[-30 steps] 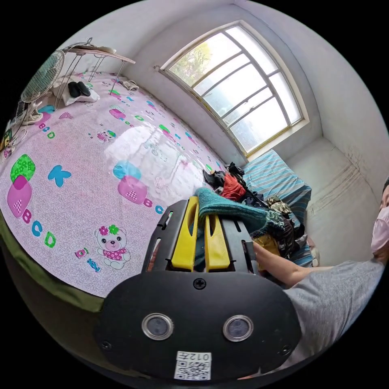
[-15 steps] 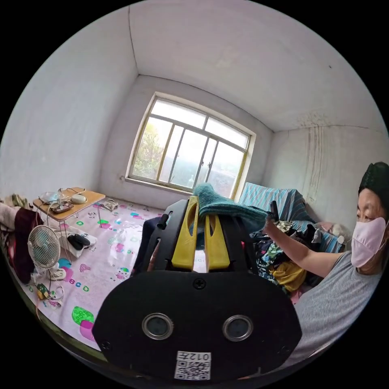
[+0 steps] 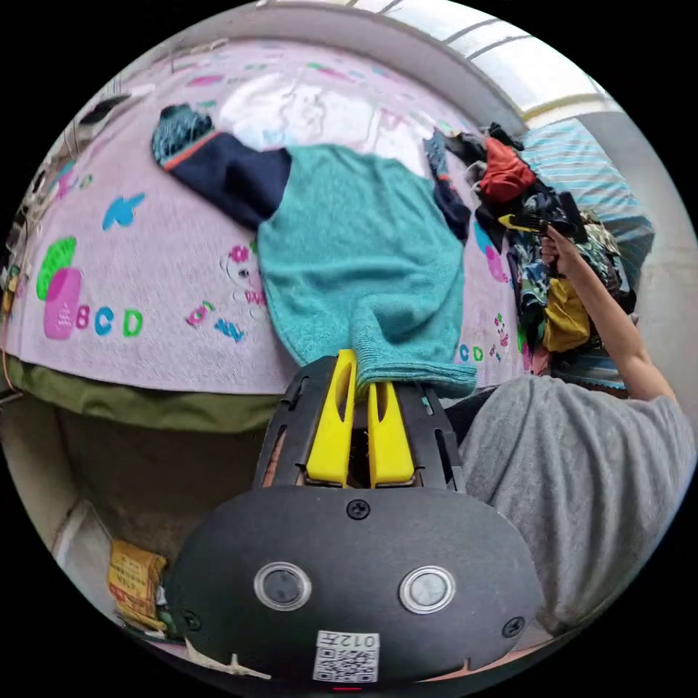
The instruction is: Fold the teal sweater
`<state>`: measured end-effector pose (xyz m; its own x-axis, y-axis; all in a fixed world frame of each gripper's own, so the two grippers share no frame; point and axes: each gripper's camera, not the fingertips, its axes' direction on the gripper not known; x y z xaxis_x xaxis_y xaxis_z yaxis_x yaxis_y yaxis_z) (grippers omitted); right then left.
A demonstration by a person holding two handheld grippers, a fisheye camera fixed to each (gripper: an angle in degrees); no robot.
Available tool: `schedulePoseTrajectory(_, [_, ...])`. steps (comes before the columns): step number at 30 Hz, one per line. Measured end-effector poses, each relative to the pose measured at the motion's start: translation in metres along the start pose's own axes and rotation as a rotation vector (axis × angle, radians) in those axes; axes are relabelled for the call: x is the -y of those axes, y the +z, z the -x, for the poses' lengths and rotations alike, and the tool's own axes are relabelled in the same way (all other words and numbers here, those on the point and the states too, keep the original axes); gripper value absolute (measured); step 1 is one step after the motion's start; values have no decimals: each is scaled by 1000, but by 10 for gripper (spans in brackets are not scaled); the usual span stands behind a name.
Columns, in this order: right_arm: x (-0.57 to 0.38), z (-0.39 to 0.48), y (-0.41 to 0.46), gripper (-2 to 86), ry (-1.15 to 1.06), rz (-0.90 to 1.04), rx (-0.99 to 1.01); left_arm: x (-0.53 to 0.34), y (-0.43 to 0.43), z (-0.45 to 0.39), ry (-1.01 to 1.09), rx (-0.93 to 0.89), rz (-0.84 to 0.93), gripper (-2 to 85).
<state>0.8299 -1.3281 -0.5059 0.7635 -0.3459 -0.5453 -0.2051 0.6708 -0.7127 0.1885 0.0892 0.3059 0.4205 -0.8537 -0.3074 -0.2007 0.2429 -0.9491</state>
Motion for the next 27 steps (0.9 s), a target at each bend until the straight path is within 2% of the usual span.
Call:
schedulePoseTrajectory(2, [-28, -30, 2, -7, 32, -13, 49, -5, 11, 5, -38, -14, 17, -4])
schedulePoseTrajectory(7, [-80, -90, -16, -7, 33, -43, 66, -20, -28, 33, -129, -164, -138, 2])
schedulePoseTrajectory(13, [-94, -133, -57, -5, 16, -95, 85, -10, -75, 62, -201, -36, -193, 31])
schedulePoseTrajectory(17, [-82, -111, -71, -6, -82, -112, 130, 21, -112, 80, -253, 5, -365, 45])
schedulePoseTrajectory(19, [-73, -88, -70, -6, -150, -94, 138, 64, -126, 90, -277, -2, -448, 52])
schedulePoseTrajectory(23, [-58, -27, -67, -7, -310, -29, 121, 142, -132, 106, -311, 16, -499, 64])
schedulePoseTrajectory(27, [-54, 13, -73, -7, -405, 15, 128, 223, -138, 122, -335, 140, -500, 75])
